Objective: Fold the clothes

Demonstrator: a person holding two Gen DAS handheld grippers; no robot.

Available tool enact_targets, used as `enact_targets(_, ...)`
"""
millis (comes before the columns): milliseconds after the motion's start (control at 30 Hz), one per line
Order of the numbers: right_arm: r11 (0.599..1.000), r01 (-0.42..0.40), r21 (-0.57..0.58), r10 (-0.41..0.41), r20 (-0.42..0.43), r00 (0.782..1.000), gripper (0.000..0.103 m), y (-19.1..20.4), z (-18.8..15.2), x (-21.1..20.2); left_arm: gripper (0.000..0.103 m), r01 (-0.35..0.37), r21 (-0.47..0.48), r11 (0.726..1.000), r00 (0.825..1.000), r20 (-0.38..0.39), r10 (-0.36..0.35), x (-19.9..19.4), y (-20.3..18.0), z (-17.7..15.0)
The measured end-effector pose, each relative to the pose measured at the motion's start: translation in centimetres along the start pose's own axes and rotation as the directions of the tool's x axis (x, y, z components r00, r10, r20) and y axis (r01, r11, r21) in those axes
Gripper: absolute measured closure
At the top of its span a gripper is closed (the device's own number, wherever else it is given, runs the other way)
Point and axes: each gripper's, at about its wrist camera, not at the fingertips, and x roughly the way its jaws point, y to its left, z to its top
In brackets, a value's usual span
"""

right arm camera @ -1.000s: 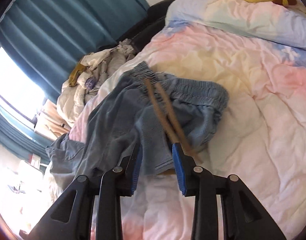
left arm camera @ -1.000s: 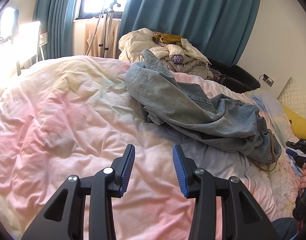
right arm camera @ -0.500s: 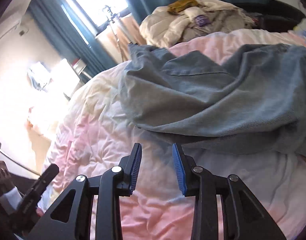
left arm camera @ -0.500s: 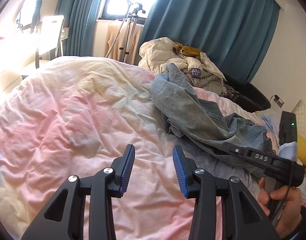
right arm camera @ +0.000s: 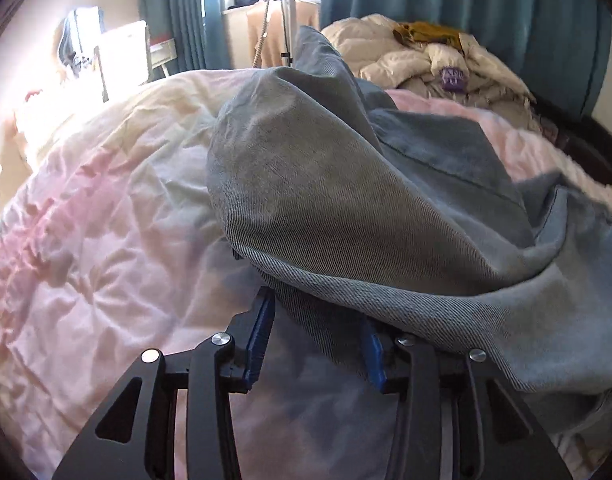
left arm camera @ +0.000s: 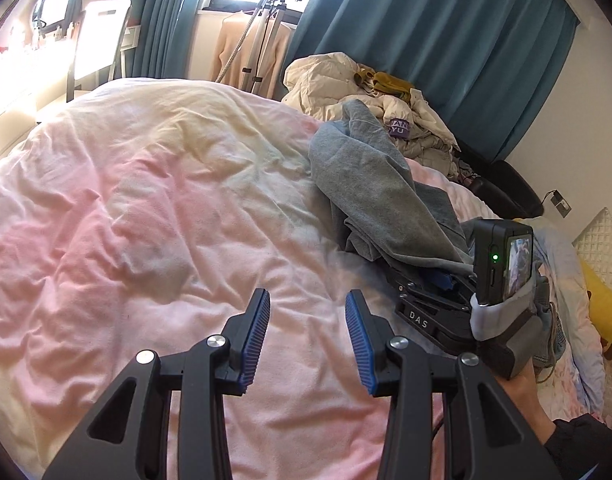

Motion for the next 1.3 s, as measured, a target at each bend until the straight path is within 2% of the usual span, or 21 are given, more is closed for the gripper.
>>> enact_targets(100, 0.992, 0.025, -0.128, -0.022, 0.025, 0.999, 0.049, 1.8, 0.4, 1.5, 0.062, -0.012, -0.021, 1.0, 1.0, -0.011, 0.011, 0.3, 0.6, 0.0)
enact_targets(167, 0.981, 0.044, -0.187, -0.036, 0.048, 0.998, 0.037, 2.6, 0.6, 2.3, 0.062, -0.011, -0.039, 0.999, 1.0, -0.021, 0.01, 0.6, 1.0, 0.0)
enact_targets(267, 0.963, 0.097, -0.251, -0.085, 0.056, 0.995, 0.035, 3.4, 0.8, 4.2, 0.062, -0.003, -0.048, 0.999, 1.0, -0.025, 0.002, 1.1, 1.2, 0.0)
enact_targets(367, 0.957, 0.123, -0.262, -0.106, 0.08, 0.991, 0.037, 3.5, 1.0, 5.2, 0.062, -0.008, -0.05, 0.999, 1.0, -0.031, 0.007, 1.8, 1.2, 0.1)
enact_targets(400, 0.958, 0.134, -0.253, -0.116, 0.084, 0.99, 0.04, 3.4, 1.1, 5.4, 0.062, -0.01, -0.047, 0.999, 0.999, -0.033, 0.009, 2.1, 1.2, 0.1)
enact_targets(433, 0.959, 0.15, -0.241, -0.133, 0.088, 0.987, 0.053, 3.2, 1.4, 5.6, 0.062, -0.014, -0.045, 0.999, 0.999, -0.036, 0.012, 2.3, 1.2, 0.1)
enact_targets(467, 0.963, 0.152, -0.221, -0.135, 0.087, 0.987, 0.062, 2.9, 1.6, 5.7, 0.062, -0.018, -0.042, 0.999, 0.999, -0.039, 0.016, 2.5, 1.2, 0.1)
enact_targets(567, 0.988, 0.097, -0.121, -0.086, 0.09, 0.992, 0.083, 1.4, 2.5, 5.5, 0.062, -0.019, -0.035, 0.999, 0.999, -0.039, 0.017, 2.7, 1.1, 0.1)
enact_targets(700, 1.0, 0.003, 0.007, -0.004, 0.177, 0.984, 0.089, -0.3, 4.5, 1.7, 0.062, -0.005, -0.027, 1.0, 1.0, -0.021, 0.004, 2.1, 1.0, 0.3)
enact_targets(833, 0.988, -0.102, 0.111, 0.066, 0.294, 0.954, 0.091, -2.5, 5.9, -4.4, 0.062, 0.031, -0.036, 0.999, 0.999, -0.02, -0.031, 1.7, 0.8, 0.1)
enact_targets(933, 0.968, -0.182, 0.175, 0.108, 0.368, 0.924, 0.092, -4.4, 5.5, -8.9, 0.062, 0.056, -0.033, 0.998, 0.998, -0.01, -0.056, 1.2, 0.4, 0.0)
enact_targets(1100, 0.944, -0.257, 0.208, 0.135, 0.467, 0.874, 0.092, -6.8, 4.2, -15.0, 0.062, 0.121, -0.036, 0.992, 0.993, -0.001, -0.121, 0.3, -0.4, -0.3)
enact_targets(1300, 0.911, -0.367, 0.189, 0.204, 0.567, 0.798, 0.092, -7.4, 1.3, -21.1, 0.062, 0.16, 0.004, 0.987, 0.987, 0.007, -0.16, -0.7, -1.8, -1.0)
